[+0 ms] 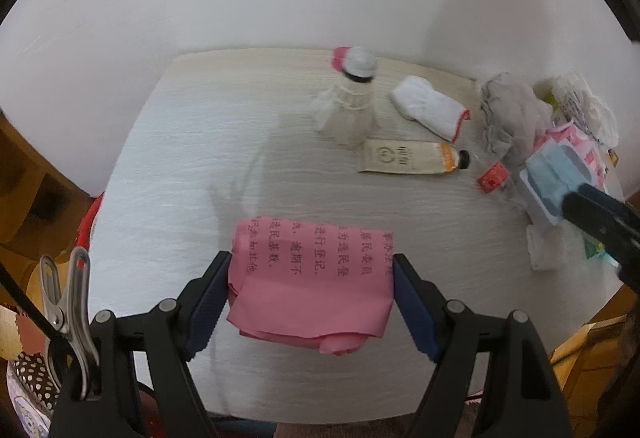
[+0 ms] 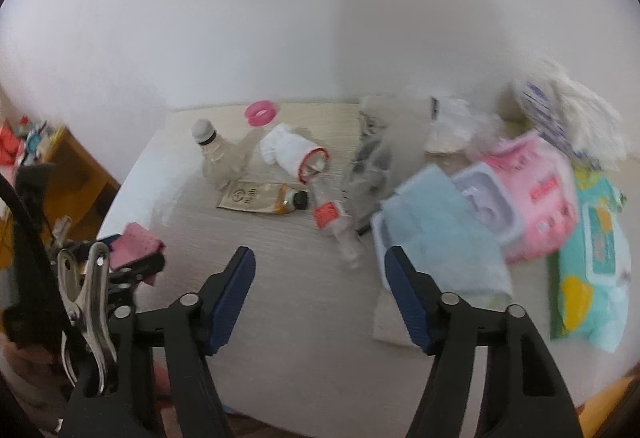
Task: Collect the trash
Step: 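Grasp the clear red-label bottle with the right tool while left holds cloth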
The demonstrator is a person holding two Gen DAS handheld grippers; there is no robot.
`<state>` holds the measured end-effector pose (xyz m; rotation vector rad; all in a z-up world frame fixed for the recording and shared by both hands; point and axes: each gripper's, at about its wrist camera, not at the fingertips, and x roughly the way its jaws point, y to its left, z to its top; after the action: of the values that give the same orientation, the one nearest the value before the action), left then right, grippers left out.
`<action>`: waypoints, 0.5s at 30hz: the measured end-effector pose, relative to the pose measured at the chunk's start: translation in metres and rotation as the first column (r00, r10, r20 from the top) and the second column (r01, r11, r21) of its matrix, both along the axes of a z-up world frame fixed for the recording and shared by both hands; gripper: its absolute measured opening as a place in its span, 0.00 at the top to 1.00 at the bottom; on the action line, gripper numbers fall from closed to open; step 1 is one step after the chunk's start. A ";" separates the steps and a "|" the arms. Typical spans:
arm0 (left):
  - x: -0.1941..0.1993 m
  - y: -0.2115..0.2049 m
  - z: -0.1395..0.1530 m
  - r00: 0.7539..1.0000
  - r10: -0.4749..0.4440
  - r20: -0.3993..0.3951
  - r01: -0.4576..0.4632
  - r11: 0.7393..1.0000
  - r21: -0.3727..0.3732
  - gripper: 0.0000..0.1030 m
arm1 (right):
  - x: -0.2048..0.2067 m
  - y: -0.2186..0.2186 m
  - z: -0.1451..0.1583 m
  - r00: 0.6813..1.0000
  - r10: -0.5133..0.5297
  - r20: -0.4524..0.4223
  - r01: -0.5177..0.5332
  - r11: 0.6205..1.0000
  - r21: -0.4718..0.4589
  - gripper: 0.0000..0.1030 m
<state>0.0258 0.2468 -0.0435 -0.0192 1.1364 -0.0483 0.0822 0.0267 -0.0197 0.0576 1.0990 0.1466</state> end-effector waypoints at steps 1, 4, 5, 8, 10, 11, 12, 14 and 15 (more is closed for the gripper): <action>0.000 0.003 0.000 1.000 0.004 0.000 -0.004 1.000 -0.001 0.21 | 0.004 0.004 -0.003 1.000 0.016 -0.005 -0.017 1.000 -0.008 0.43; -0.001 0.013 -0.002 1.000 0.017 -0.001 -0.017 1.000 -0.004 0.21 | 0.017 0.009 -0.016 0.998 0.049 -0.032 -0.050 0.998 -0.042 0.51; -0.002 0.017 -0.002 1.000 0.022 -0.002 -0.022 1.000 -0.006 0.21 | 0.022 0.011 -0.022 0.997 0.056 -0.046 -0.059 0.997 -0.057 0.52; -0.004 0.026 -0.004 0.999 0.033 -0.003 -0.033 0.999 -0.009 0.21 | 0.033 0.014 -0.036 0.994 0.071 -0.079 -0.079 0.993 -0.093 0.56; -0.005 0.031 -0.006 0.999 0.040 -0.005 -0.040 0.999 -0.012 0.21 | 0.039 0.015 -0.047 0.992 0.077 -0.103 -0.088 0.990 -0.111 0.60; -0.006 0.035 -0.006 0.999 0.043 -0.007 -0.043 0.999 -0.015 0.21 | 0.043 0.015 -0.052 0.990 0.077 -0.117 -0.090 0.989 -0.116 0.62; -0.006 0.038 -0.006 0.999 0.047 -0.008 -0.047 0.999 -0.018 0.21 | 0.045 0.016 -0.054 0.989 0.076 -0.130 -0.091 0.989 -0.116 0.63; -0.004 0.040 -0.009 0.999 0.051 -0.011 -0.051 0.998 -0.023 0.21 | 0.051 0.016 -0.060 0.987 0.076 -0.145 -0.095 0.987 -0.130 0.63; -0.005 0.042 -0.009 0.999 0.053 -0.011 -0.053 0.998 -0.025 0.21 | 0.053 0.016 -0.063 0.986 0.076 -0.150 -0.098 0.985 -0.142 0.63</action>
<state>0.0212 0.2889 -0.0522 -0.0722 1.1454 -0.0152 0.1356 0.0431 -0.0829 -0.1161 1.2549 0.1397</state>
